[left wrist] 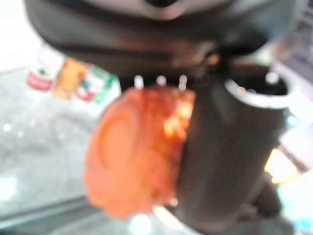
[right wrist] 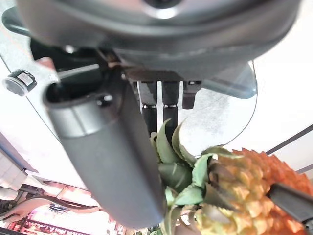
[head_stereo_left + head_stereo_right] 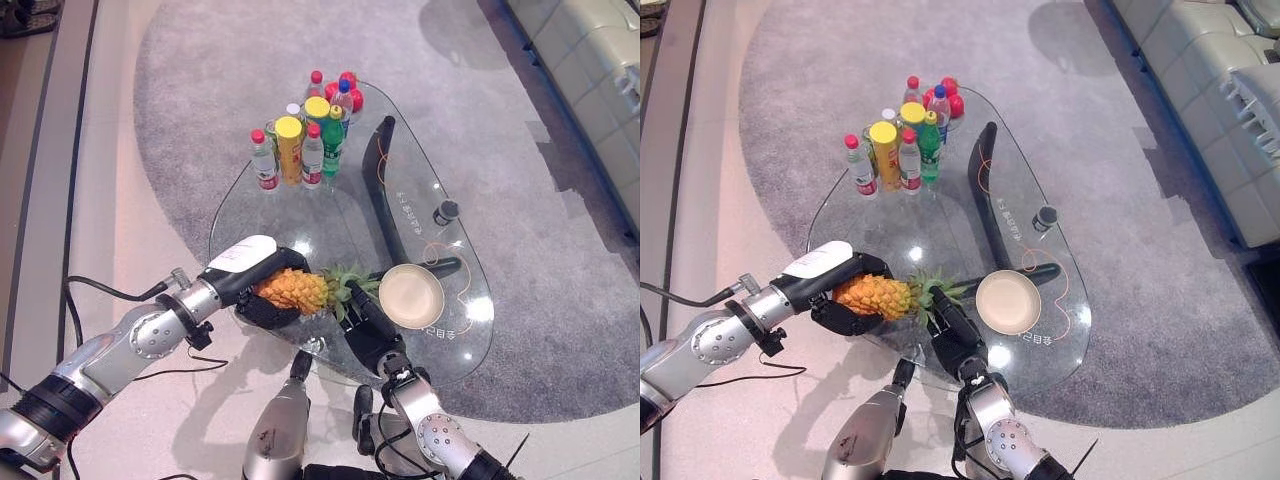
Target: Pick up the fruit to the plate
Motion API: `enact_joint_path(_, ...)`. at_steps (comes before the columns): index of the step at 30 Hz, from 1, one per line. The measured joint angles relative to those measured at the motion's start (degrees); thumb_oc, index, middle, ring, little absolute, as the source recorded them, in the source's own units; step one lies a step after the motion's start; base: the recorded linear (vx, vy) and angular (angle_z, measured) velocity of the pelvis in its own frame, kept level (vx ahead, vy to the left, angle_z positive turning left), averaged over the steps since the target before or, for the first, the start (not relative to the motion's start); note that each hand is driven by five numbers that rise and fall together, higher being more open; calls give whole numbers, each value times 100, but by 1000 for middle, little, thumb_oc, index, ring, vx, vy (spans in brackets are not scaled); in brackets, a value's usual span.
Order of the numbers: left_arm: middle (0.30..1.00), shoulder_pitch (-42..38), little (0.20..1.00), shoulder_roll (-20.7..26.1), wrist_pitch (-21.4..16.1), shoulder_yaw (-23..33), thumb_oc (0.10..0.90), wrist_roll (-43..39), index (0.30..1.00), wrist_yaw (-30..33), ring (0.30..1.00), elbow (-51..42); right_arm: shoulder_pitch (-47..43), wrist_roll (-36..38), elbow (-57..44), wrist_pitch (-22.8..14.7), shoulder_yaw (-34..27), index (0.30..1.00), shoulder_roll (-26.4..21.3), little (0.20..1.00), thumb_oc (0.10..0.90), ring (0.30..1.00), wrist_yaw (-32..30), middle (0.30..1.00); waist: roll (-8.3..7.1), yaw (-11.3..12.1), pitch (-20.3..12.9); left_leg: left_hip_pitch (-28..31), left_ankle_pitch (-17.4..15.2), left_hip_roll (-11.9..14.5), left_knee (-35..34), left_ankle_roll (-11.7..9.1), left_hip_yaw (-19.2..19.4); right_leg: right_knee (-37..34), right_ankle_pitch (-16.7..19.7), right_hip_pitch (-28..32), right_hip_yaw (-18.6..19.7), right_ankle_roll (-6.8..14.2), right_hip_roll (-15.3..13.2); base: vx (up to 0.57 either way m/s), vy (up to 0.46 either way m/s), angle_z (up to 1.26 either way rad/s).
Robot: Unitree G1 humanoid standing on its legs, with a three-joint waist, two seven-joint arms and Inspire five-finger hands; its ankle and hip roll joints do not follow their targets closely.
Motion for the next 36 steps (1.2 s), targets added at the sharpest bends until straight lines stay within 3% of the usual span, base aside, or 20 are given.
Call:
enact_joint_path(1, 300, -1, 200, 0, 0, -3, 100, 0, 300, -11, 300, 0, 14, -1, 0, -16, 8, 300, 6, 200, 100, 300, 8, 300, 0, -8, 0, 3, 0, 4, 5, 0, 0, 7, 0, 0, 3, 0, 2, 0, 0, 0)
enact_joint_path(18, 300, 2, 200, -86, -181, 11, 100, -333, 300, -374, 300, -8, 125, -213, -19, -590, 132, 300, 79, 200, 100, 300, 149, 300, -4, -18, -3, 14, -1, 17, 37, 1, 46, 18, 2, 4, 126, 0, 15, 4, -8, 0)
enact_joint_path(36, 300, 67, 200, -265, -175, 188, 100, -325, 300, -705, 300, -8, 282, -650, -20, -624, 52, 300, 109, 200, 100, 300, 109, 300, -10, -2, -6, 18, -1, 28, 71, 1, 41, 25, 12, 16, 139, 9, 44, 2, -9, 0)
